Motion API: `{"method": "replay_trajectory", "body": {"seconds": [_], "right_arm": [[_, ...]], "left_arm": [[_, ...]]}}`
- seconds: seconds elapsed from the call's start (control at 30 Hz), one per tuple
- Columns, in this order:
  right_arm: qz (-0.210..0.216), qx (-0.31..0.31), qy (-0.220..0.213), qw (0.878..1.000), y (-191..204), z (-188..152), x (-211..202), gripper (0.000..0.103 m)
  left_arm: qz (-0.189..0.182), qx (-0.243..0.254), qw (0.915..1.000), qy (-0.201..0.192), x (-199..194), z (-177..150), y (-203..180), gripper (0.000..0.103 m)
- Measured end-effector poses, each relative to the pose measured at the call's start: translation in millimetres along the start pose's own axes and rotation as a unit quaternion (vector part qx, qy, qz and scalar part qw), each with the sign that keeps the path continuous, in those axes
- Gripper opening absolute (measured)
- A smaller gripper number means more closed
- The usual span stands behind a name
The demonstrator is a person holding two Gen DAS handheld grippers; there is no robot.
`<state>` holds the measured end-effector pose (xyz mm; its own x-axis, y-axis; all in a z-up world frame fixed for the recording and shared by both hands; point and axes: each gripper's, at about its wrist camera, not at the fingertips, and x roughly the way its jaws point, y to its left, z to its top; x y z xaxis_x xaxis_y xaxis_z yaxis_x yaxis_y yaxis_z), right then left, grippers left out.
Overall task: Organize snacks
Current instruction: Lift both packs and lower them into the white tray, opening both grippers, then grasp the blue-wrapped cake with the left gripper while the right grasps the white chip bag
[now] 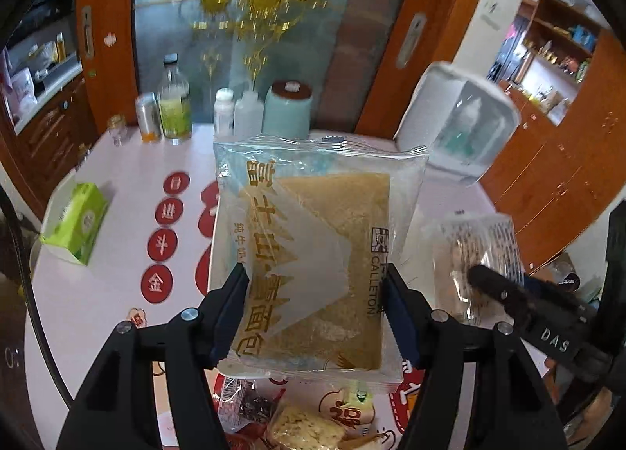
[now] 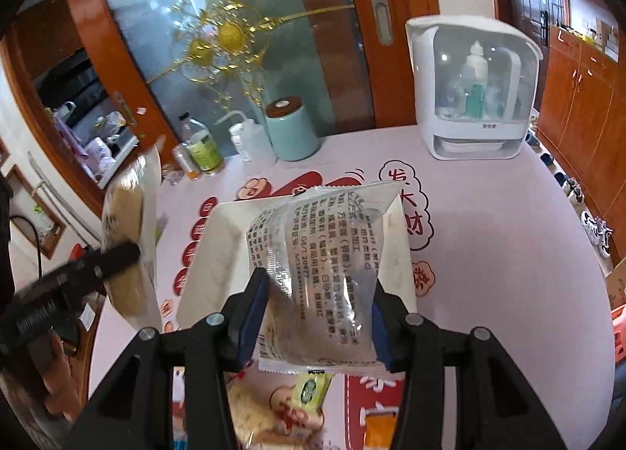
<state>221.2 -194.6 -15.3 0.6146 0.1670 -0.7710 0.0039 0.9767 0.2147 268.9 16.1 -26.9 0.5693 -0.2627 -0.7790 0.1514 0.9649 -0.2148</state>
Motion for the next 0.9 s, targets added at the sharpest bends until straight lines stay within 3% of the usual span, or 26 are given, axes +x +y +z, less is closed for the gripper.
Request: {"method": "replay_trajectory", "body": {"seconds": [0.1, 0.17, 0.3, 0.6, 0.9], "right_arm": [[-0.017, 0.01, 0.033, 0.999, -1, 5, 32, 0.062], [-0.03, 0.02, 0.049, 0.998, -5, 7, 50, 0.067], [-0.032, 0.009, 0.046, 0.998, -3, 6, 62, 0.085], [-0.023, 0.016, 0.041, 0.999, 1, -1, 47, 0.085], [-0.033, 0.008, 0.031, 0.999, 13, -15, 12, 0.085]], "left_arm": [[-0.005, -0.012, 0.9994, 0.034, 26, -1, 7, 0.083], [-0.009, -0.017, 0.9993, 0.031, 31, -1, 10, 0.103], [0.011, -0.011, 0.9998, 0.014, 27, -2, 14, 0.103], [0.026, -0.008, 0.9993, -0.025, -10, -3, 25, 0.103], [0.01, 0.021, 0.9986, -0.048, -65, -15, 25, 0.103]]}}
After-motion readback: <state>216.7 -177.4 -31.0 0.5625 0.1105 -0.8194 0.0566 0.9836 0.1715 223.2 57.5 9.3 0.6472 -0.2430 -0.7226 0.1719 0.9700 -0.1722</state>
